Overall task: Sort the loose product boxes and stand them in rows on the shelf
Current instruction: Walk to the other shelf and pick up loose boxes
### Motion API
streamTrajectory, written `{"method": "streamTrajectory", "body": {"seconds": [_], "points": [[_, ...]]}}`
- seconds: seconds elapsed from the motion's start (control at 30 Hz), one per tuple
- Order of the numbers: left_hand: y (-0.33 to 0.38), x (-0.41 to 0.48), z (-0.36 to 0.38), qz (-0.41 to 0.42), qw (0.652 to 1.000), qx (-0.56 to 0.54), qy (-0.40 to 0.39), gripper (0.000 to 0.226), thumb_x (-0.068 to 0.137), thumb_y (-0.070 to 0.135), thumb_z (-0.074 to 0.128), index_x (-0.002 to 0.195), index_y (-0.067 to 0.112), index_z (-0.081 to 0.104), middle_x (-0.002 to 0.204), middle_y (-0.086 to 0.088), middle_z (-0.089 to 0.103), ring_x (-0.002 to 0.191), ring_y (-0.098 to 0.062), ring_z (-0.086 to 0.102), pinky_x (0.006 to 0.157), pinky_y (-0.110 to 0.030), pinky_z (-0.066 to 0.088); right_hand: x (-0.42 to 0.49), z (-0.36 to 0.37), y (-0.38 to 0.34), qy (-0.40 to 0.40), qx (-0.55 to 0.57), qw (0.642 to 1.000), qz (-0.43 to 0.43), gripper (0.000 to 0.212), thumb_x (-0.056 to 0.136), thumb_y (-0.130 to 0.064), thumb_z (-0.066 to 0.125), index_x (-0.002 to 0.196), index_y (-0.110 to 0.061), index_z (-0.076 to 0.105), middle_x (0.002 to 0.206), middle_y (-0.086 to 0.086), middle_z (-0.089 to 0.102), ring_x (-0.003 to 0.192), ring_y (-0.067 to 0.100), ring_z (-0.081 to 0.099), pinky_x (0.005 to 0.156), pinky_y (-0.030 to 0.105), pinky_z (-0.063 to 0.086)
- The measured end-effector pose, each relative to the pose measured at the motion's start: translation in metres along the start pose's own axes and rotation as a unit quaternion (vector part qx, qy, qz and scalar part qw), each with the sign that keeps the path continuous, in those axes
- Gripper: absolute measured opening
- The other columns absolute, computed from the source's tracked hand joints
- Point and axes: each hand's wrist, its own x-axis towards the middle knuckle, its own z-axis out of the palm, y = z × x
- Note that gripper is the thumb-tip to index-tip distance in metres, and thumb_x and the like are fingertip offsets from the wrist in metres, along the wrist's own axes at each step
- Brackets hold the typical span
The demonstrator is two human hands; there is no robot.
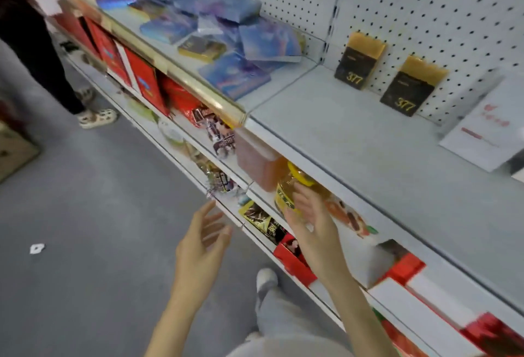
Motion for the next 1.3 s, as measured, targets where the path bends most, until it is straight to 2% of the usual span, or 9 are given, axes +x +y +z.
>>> {"method": "streamTrajectory", "body": {"seconds": [0.23, 0.47, 0.57, 0.7, 0.8, 0.9, 1.03, 1.13, 1.3], "points": [[-0.027, 0.092, -0.048, -0.020, 0.998, -0.010, 0.051, 0.047, 0.088, 0.013, 0.064, 0.126, 0.035, 0.046, 0.111, 0.018, 0.062, 0.096, 0.010, 0.060, 0.075, -0.002, 0.044, 0.098, 0.076, -0.012, -0.016, -0.019, 1.000, 0.004, 0.038, 0.087, -0.046, 0.057, 0.124, -0.038, 0.053, 0.127, -0.018, 0.052, 0.118, 0.000, 0.051, 0.097, 0.026, 0.047], [-0.017, 0.273, -0.097, 0.019, 0.999, 0.022, 0.014, 0.046, 0.088, 0.017, 0.064, 0.123, 0.040, 0.046, 0.112, 0.013, 0.063, 0.097, 0.008, 0.060, 0.077, -0.003, 0.044, 0.250, 0.145, -0.058, 0.024, 0.042, 0.999, 0.004, 0.033, 0.091, -0.035, 0.058, 0.124, -0.029, 0.052, 0.120, -0.014, 0.055, 0.106, -0.004, 0.054, 0.070, 0.004, 0.046], [0.005, 0.345, -0.115, 0.061, 0.997, 0.040, -0.001, 0.048, 0.088, 0.021, 0.066, 0.119, 0.049, 0.041, 0.110, 0.019, 0.060, 0.098, 0.007, 0.059, 0.078, -0.004, 0.044, 0.307, 0.166, -0.077, 0.058, 0.042, 0.997, -0.004, 0.028, 0.093, -0.030, 0.059, 0.121, -0.028, 0.055, 0.120, -0.013, 0.056, 0.105, -0.005, 0.055, 0.076, 0.004, 0.046], [0.010, 0.414, -0.128, 0.063, 0.998, 0.024, -0.005, 0.047, 0.089, 0.022, 0.063, 0.129, 0.036, 0.042, 0.112, 0.016, 0.061, 0.097, 0.005, 0.059, 0.079, -0.006, 0.045, 0.366, 0.192, -0.090, 0.074, 0.012, 0.997, 0.011, 0.025, 0.093, -0.029, 0.061, 0.117, -0.030, 0.056, 0.121, -0.015, 0.055, 0.108, -0.002, 0.054, 0.080, 0.002, 0.042], [0.005, 0.455, -0.130, 0.049, 0.998, 0.021, -0.044, 0.049, 0.086, 0.032, 0.065, 0.129, 0.035, 0.043, 0.113, 0.015, 0.062, 0.099, 0.003, 0.060, 0.085, -0.016, 0.049, 0.399, 0.210, -0.096, 0.079, 0.001, 0.996, 0.040, 0.030, 0.093, -0.031, 0.059, 0.122, -0.031, 0.054, 0.117, -0.021, 0.052, 0.107, -0.005, 0.052, 0.078, 0.002, 0.042], [0.001, 0.509, -0.130, 0.064, 0.994, 0.041, -0.083, 0.048, 0.088, 0.025, 0.064, 0.132, 0.034, 0.044, 0.116, 0.013, 0.062, 0.107, -0.002, 0.059, 0.093, -0.030, 0.048, 0.434, 0.229, -0.097, 0.109, -0.025, 0.992, 0.059, 0.038, 0.093, -0.037, 0.057, 0.130, -0.032, 0.051, 0.126, -0.016, 0.051, 0.116, 0.005, 0.050, 0.098, 0.022, 0.041], [0.005, 0.584, -0.131, 0.082, 0.980, 0.058, -0.174, 0.050, 0.089, 0.031, 0.062, 0.133, 0.039, 0.041, 0.126, 0.010, 0.058, 0.115, -0.007, 0.055, 0.094, -0.027, 0.045, 0.469, 0.255, -0.100, 0.178, -0.068, 0.978, 0.081, 0.040, 0.092, -0.044, 0.056, 0.131, -0.038, 0.048, 0.136, -0.015, 0.048, 0.128, 0.011, 0.044, 0.109, 0.039, 0.037], [0.015, 0.632, -0.133, 0.100, 0.959, 0.070, -0.256, 0.052, 0.089, 0.031, 0.061, 0.136, 0.036, 0.039, 0.127, 0.011, 0.055, 0.117, -0.006, 0.052, 0.096, -0.025, 0.042, 0.489, 0.276, -0.111, 0.243, -0.057, 0.962, 0.116, 0.037, 0.093, -0.043, 0.056, 0.128, -0.037, 0.048, 0.133, -0.011, 0.050, 0.127, 0.013, 0.044, 0.106, 0.033, 0.035], [0.015, 0.680, -0.118, 0.081, 0.936, 0.093, -0.328, 0.049, 0.088, 0.028, 0.064, 0.127, 0.040, 0.038, 0.125, 0.003, 0.058, 0.117, -0.013, 0.056, 0.095, -0.022, 0.040, 0.507, 0.301, -0.123, 0.258, -0.202, 0.924, 0.197, 0.054, 0.095, -0.043, 0.051, 0.143, -0.024, 0.036, 0.137, 0.001, 0.045, 0.128, 0.019, 0.037, 0.104, 0.030, 0.031]]}}
